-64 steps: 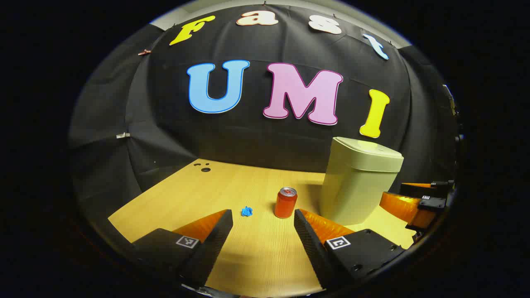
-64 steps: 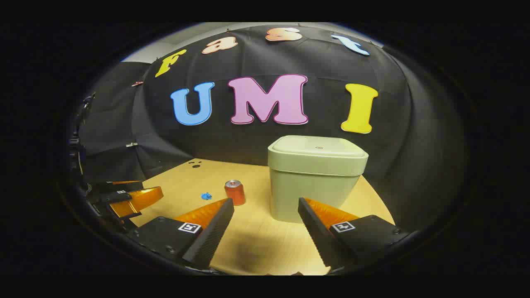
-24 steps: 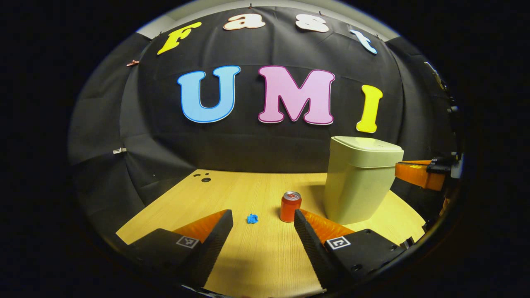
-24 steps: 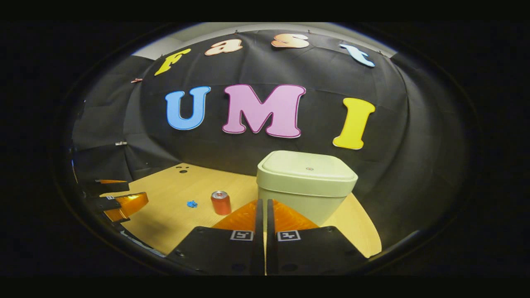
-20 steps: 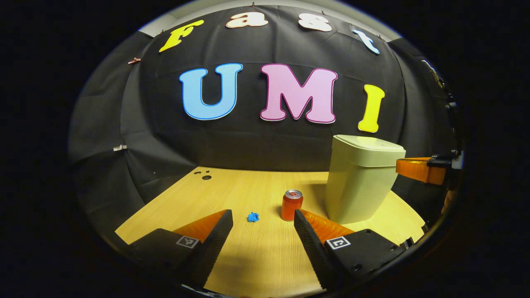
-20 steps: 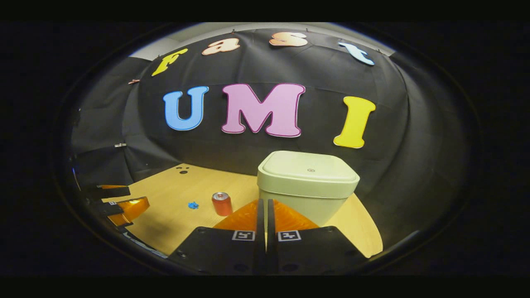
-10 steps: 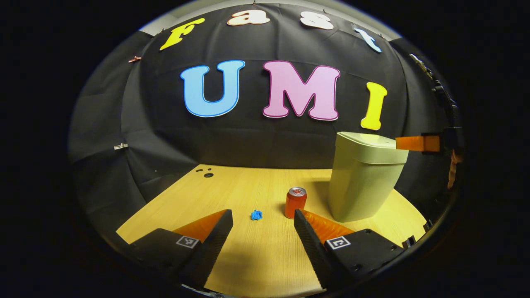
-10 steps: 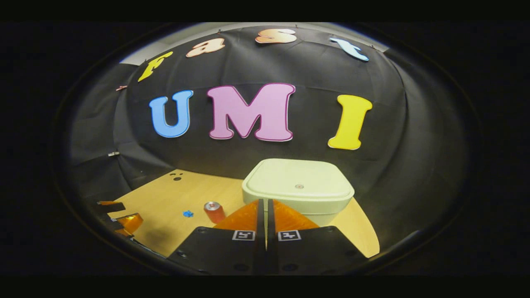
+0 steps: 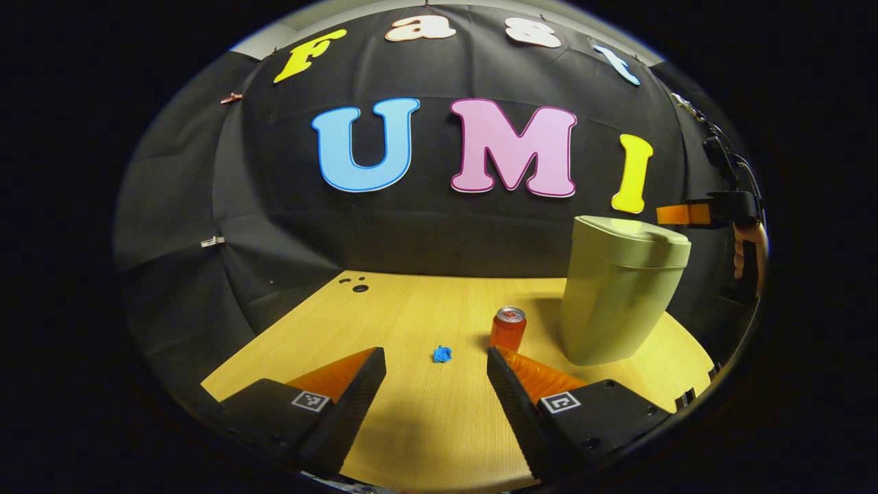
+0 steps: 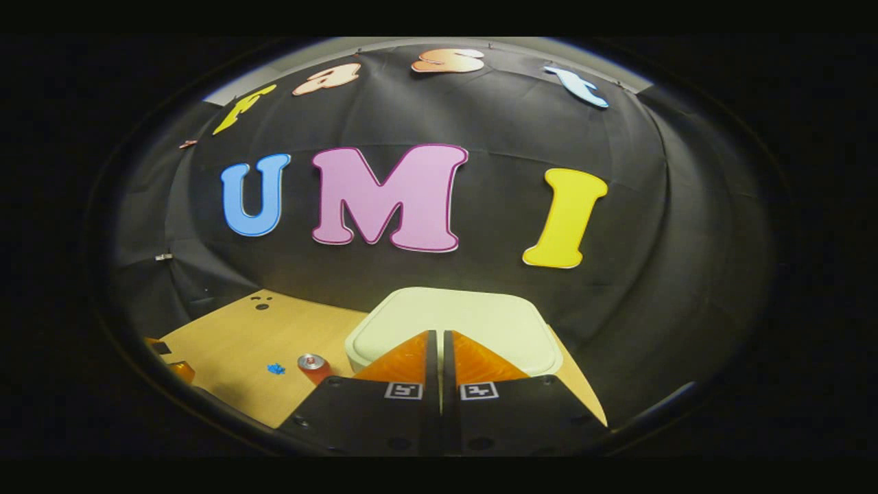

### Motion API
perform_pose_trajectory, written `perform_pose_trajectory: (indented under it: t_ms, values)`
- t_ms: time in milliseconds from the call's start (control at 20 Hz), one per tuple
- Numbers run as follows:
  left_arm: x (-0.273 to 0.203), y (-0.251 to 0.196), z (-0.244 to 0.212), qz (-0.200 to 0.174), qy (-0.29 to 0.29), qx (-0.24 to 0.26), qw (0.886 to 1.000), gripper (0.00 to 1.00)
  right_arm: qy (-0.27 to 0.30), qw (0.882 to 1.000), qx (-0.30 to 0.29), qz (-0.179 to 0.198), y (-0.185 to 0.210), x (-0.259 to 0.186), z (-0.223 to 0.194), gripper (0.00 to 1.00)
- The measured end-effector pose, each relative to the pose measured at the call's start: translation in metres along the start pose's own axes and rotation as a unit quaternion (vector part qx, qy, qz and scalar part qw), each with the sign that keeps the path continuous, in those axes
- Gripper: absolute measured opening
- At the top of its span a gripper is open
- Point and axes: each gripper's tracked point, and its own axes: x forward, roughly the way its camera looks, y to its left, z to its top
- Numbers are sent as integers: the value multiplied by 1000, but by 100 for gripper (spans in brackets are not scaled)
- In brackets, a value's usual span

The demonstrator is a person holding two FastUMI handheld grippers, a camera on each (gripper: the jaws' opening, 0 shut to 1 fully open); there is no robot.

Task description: Press the lid of the desktop garbage bin to open it, pick up the crumpled paper on the desktop and throw it into the bin, then pick up the pop can on the desktop and drop it into the bin, and finally close the garbage bin lid.

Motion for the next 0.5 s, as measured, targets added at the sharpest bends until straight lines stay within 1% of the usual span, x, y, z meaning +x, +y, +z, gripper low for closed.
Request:
perform_pose_trajectory:
  t_ms: [50,100,200,250,300,400,450,500]
  values:
    - [-1,2,-2,4,3,-2,1000,96,7,1000,5,-2,-2,4,-3,3]
    - [-1,3,-3,7,6,-4,1000,96,13,1000,8,-4,-4,8,-7,3]
    - [-1,7,-5,12,7,-4,1000,96,19,1000,9,-9,-8,13,-12,5]
    - [-1,8,-4,15,8,-3,1000,96,23,1000,12,-9,-8,14,-14,7]
    - [-1,11,-5,18,9,-2,1000,96,25,1000,14,-9,-9,15,-17,5]
    - [-1,12,-6,19,9,-1,1000,96,25,1000,13,-10,-9,18,-16,3]
    - [-1,13,-6,21,10,0,1000,96,23,1000,13,-12,-9,18,-15,7]
    - [0,13,-8,22,12,0,1000,96,27,999,14,-13,-9,19,-17,7]
